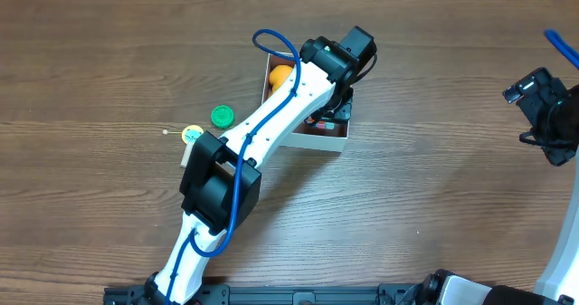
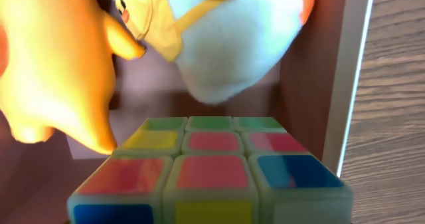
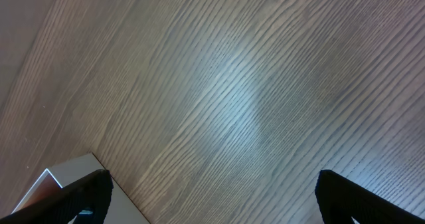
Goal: Pack container
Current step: 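Lower the Rubik's cube into the box front and release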
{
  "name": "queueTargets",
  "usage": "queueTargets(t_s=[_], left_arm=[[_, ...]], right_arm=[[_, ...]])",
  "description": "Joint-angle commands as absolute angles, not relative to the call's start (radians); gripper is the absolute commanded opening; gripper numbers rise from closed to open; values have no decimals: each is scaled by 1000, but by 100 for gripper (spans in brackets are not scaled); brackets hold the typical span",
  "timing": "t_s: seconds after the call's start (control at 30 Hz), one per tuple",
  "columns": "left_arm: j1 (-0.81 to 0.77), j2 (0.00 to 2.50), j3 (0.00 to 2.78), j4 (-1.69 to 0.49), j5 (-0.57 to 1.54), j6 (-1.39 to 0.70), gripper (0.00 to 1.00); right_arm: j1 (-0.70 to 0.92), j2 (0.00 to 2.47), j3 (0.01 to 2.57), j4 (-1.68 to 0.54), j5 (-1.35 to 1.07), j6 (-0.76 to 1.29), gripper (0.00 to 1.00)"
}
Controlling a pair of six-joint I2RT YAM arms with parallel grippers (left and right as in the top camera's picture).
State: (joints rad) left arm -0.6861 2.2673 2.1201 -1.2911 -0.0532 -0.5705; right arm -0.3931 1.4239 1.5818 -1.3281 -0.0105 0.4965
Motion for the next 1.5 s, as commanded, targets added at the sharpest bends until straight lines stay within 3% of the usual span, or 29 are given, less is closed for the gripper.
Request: queueTargets(t_s=[0.0,0.17,0.33,0.63,0.8,0.87,0.93,1.07,1.1,1.23,1.47], left_arm=[[-709,2237,2114,-1291,-56,-587,41],[-747,2248,2088,-1247,-116,-591,48],[-747,2278,2081,-1244,-114,-591,46],[-706,2277,2197,-1317,-99,-556,72],[-698,2277,2271,-1364,-92,-553,72],[-695,2277,2309,-1390,-98,-513,59],[-683,2276,2357,-1441,-131,-493,56],[-567,2275,2581,-1690,-260,-477,61],[-506,2253,2590,-1690,-185,-364,64],[-346,2234,2587,-1690,-73,-284,68],[-139,2180,2421,-1690,4,-130,57]], right_arm=[[-397,1404,1583,-1323,-1,489,100],[-397,1404,1583,-1333,-1,490,100],[-397,1404,1583,-1341,-1,489,100],[-397,1404,1583,-1341,-1,489,100],[-397,1404,1583,-1341,-1,489,100],[-397,1404,1583,-1341,-1,489,100],[-397,1404,1583,-1341,-1,489,100],[-397,1404,1583,-1342,-1,489,100],[-397,1404,1583,-1342,-1,489,100],[-397,1404,1583,-1348,-1,470,100],[-397,1404,1583,-1348,-1,470,100]])
